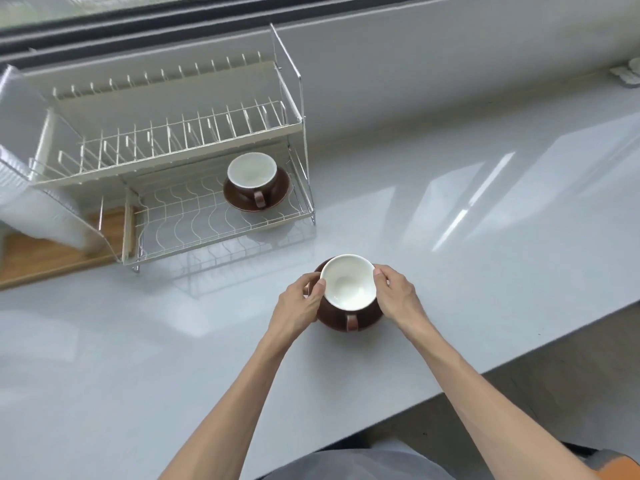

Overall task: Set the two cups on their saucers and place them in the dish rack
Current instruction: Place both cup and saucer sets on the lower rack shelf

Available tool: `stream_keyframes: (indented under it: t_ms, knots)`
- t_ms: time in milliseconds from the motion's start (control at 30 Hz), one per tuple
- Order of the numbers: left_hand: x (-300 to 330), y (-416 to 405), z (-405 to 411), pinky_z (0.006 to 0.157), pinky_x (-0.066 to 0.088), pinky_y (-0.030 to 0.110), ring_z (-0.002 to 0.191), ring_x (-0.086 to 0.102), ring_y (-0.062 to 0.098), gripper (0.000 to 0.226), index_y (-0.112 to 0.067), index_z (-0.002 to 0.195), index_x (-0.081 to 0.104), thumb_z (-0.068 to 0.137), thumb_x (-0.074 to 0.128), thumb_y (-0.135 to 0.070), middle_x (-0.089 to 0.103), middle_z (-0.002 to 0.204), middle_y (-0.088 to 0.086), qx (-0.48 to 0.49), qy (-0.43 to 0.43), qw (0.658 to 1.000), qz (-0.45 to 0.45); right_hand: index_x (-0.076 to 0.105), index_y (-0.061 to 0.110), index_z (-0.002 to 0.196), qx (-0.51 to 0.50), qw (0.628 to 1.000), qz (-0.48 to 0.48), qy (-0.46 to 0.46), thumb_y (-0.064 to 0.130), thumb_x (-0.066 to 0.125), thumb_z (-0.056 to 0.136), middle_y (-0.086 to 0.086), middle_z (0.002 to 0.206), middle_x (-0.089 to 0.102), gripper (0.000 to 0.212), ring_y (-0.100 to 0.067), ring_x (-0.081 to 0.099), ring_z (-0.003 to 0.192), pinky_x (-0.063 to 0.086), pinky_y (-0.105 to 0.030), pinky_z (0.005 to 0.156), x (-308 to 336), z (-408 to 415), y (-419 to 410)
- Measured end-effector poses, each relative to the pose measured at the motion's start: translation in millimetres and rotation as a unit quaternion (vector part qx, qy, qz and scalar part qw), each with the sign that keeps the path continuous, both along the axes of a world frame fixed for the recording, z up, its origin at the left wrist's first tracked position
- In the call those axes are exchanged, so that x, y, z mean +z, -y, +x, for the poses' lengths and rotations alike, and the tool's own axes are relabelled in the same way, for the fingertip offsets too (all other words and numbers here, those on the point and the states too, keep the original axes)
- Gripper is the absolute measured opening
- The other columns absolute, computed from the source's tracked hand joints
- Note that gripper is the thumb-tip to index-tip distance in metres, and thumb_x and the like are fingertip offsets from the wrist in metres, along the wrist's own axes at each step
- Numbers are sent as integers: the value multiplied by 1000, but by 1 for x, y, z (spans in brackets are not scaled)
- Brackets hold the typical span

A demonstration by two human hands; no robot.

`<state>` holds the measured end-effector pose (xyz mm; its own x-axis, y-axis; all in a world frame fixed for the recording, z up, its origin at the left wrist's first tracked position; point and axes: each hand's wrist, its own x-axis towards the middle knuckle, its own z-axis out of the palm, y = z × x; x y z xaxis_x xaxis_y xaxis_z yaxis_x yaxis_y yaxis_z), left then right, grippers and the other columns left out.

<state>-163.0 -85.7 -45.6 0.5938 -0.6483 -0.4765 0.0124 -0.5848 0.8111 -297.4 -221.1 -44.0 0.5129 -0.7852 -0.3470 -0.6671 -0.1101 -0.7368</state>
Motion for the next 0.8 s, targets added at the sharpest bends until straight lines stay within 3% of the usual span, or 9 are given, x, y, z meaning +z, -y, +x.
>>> stream_keyframes:
  t_ms: [167,333,467,667,800]
  knots:
    - [9,-32,37,88,60,47,89,74,25,40,-32,129,61,94,51,-50,69,110,4,51,11,999,-2,61,17,127,57,998,-7,14,31,32,105,-6,115,66,39,-28,57,111,45,-39,94,9,49,-20]
    - [17,-59,77,82,63,41,99,71,21,38,-31,129,63,95,52,-45,70,112,5,106,9,994,-8,64,12,107,104,994,-10,28,33,33,103,-8,98,66,37,-29,58,97,46,-40,85,17,96,-36]
    - [24,-77,109,79,64,37,103,70,22,39,-31,130,62,95,53,-44,70,115,6,133,9,991,-10,55,11,87,132,990,-12,37,33,33,103,0,77,54,35,-25,51,82,38,-37,72,23,135,-49]
    - [32,-93,160,75,63,37,99,71,21,36,-27,129,63,97,54,-40,72,110,7,173,9,985,-21,48,21,74,166,984,-16,61,31,34,104,7,70,48,34,-19,47,78,36,-33,68,31,195,-59]
    - [34,-96,197,73,63,37,97,71,23,37,-28,129,62,94,57,-41,71,108,5,201,-2,979,-25,57,23,83,188,980,-24,59,33,35,103,9,73,50,32,-19,48,83,37,-33,74,35,233,-58]
